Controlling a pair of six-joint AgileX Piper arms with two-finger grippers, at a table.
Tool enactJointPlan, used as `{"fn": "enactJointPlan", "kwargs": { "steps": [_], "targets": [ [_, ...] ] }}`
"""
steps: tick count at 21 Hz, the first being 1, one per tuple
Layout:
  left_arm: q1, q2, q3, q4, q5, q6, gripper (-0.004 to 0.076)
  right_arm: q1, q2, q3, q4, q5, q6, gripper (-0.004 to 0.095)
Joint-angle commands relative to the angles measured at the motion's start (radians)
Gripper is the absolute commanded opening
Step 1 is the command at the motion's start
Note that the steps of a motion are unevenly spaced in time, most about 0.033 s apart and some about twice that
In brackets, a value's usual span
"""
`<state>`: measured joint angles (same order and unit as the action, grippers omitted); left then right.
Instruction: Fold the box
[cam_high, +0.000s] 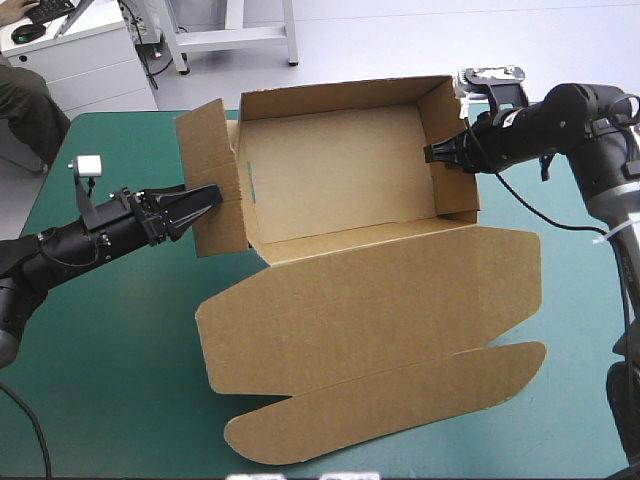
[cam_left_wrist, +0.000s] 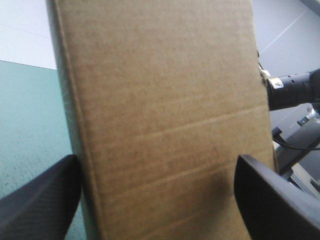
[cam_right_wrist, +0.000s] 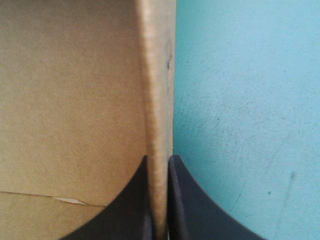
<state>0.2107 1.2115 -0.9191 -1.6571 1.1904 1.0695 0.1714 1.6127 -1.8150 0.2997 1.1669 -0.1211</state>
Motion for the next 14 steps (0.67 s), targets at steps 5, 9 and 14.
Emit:
{"fn": "enactJointPlan", "kwargs": {
  "steps": [5,9,14],
  "targets": [
    [-0.163,-0.026,-0.062,-0.103,-0.002,-0.010,0.0587,0.002,-0.041,-0.031,0.041,-0.059,0.009,-0.0016],
    [-0.202,-0.026,-0.062,-0.114,-0.013,-0.008,0.0586,0.006,-0.041,-0.031,0.044,-0.057,0.009,-0.0016],
    [-0.202,-0.026,-0.066,-0.038,-0.141,-0.027,0.0580,0.089,-0.043,-0.031,-0.046,-0.080,0.043,-0.0016]
  ]
}}
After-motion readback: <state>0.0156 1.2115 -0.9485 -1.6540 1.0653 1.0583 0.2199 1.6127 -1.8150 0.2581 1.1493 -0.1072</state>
